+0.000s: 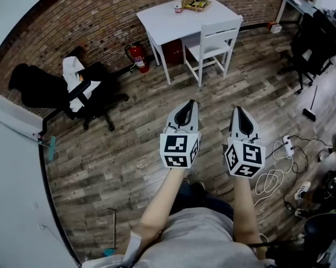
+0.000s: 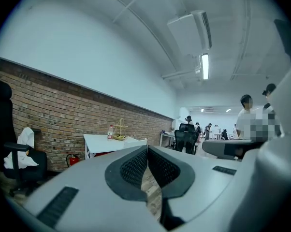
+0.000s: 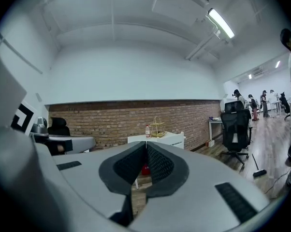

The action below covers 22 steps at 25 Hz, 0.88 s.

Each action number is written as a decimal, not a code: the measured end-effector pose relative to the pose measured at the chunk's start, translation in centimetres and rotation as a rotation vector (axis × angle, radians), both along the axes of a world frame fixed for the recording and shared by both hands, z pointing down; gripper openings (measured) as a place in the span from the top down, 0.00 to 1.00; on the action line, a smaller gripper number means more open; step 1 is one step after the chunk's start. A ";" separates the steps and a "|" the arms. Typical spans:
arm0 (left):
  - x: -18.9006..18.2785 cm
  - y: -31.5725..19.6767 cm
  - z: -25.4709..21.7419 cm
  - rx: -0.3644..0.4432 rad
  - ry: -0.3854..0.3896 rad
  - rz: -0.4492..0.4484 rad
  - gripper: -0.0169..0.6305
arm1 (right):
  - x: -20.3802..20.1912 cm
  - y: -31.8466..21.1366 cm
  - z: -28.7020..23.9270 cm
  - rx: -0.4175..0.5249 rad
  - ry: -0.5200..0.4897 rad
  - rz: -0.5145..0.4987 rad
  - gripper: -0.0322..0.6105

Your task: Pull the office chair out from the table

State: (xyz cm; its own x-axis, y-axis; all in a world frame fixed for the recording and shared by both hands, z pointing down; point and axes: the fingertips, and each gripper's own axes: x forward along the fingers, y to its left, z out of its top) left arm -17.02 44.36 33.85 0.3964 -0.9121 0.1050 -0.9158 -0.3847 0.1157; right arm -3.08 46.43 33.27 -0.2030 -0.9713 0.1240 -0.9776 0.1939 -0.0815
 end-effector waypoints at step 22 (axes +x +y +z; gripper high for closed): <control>0.5 -12.7 1.4 -0.023 -0.007 -0.017 0.95 | 2.3 -12.5 1.8 -0.037 -0.014 -0.011 0.93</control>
